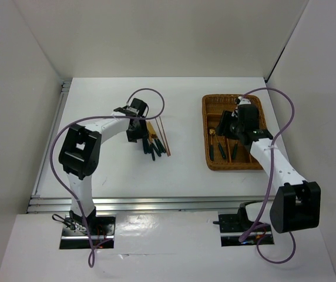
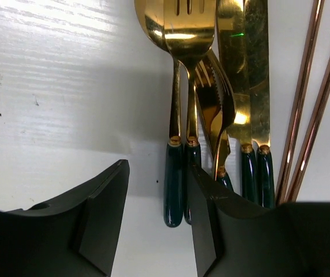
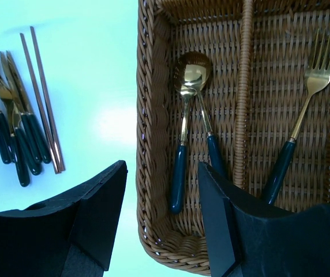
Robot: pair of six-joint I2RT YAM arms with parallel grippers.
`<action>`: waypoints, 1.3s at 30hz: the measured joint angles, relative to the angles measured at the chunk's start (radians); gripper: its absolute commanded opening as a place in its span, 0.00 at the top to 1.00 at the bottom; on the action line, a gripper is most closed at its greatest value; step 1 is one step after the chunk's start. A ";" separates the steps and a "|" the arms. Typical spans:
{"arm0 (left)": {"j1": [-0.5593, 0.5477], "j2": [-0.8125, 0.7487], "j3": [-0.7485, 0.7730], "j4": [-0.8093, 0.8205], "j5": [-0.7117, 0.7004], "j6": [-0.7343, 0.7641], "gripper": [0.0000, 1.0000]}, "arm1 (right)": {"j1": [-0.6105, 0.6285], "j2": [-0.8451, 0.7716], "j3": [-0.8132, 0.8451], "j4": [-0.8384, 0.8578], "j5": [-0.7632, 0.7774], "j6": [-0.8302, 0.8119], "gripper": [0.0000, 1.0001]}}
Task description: Sort the eating utensils into containers
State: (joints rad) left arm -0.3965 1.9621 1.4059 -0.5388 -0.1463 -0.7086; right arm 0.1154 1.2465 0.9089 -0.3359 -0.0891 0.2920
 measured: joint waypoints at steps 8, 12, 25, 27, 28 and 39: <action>0.006 0.067 0.060 -0.026 -0.024 0.001 0.47 | 0.000 0.040 0.000 0.001 -0.002 0.002 0.40; 0.016 0.090 0.091 -0.042 -0.032 0.002 0.50 | 0.000 0.060 0.002 0.003 -0.003 0.006 0.40; 0.031 0.160 0.194 -0.081 -0.066 0.021 0.70 | 0.005 0.093 0.017 0.016 -0.037 0.014 0.40; 0.031 0.161 0.196 -0.081 -0.067 0.025 0.75 | 0.007 0.093 0.018 0.023 -0.051 0.023 0.40; 0.031 0.162 0.196 -0.081 -0.067 0.026 0.78 | 0.010 0.093 0.018 0.027 -0.056 0.026 0.40; 0.074 0.098 0.129 -0.069 -0.058 0.027 0.84 | 0.180 0.095 0.021 0.101 -0.112 0.029 0.40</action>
State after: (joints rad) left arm -0.3225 2.0605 1.5349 -0.6083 -0.2039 -0.6815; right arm 0.2951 1.3411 0.9298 -0.2352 -0.2012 0.3214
